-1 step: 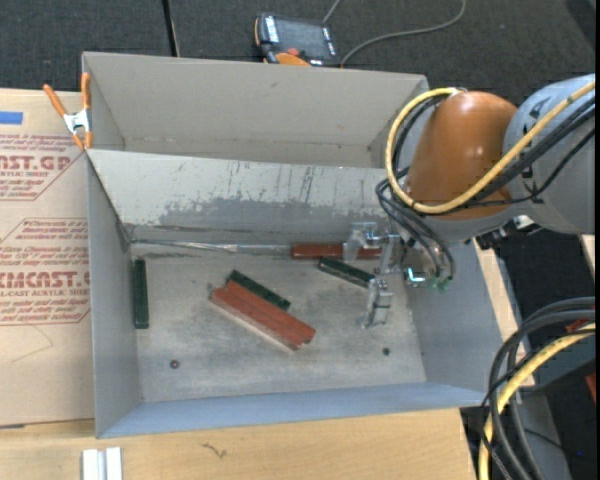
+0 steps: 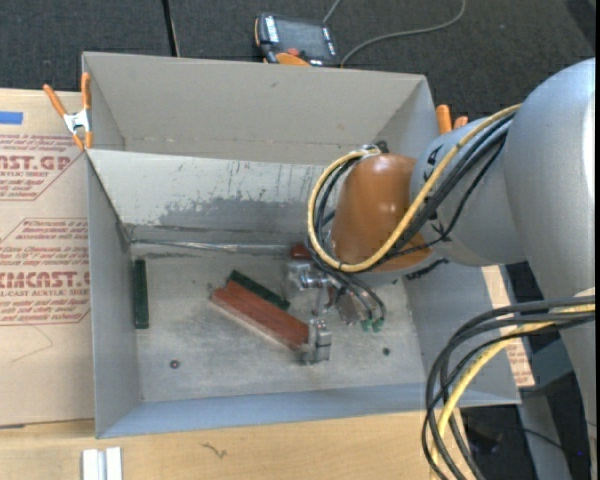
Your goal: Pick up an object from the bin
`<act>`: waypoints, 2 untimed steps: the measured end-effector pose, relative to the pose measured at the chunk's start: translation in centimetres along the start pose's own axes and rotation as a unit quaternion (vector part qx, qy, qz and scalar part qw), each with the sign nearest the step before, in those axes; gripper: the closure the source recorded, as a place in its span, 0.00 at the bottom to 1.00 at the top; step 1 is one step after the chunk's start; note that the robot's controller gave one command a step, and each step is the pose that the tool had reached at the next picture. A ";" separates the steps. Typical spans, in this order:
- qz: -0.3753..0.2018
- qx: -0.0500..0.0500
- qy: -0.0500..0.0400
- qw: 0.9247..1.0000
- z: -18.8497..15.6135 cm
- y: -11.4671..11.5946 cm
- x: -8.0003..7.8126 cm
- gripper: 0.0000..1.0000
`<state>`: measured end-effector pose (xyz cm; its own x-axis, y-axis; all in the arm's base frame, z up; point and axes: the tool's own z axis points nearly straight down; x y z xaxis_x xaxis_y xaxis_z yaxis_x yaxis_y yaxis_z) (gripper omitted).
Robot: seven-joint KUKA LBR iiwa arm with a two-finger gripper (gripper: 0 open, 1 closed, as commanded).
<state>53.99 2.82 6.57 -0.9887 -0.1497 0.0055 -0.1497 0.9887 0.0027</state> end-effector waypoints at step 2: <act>-0.003 0.002 -0.007 1.000 -15.1 -2.7 0.9 1.00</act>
Offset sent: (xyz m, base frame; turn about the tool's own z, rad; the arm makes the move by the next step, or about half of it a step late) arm 0.0000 0.0000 0.0000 0.0000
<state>53.63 -0.04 21.63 -0.9879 -0.1548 -0.0089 -0.1548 0.9880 -0.0019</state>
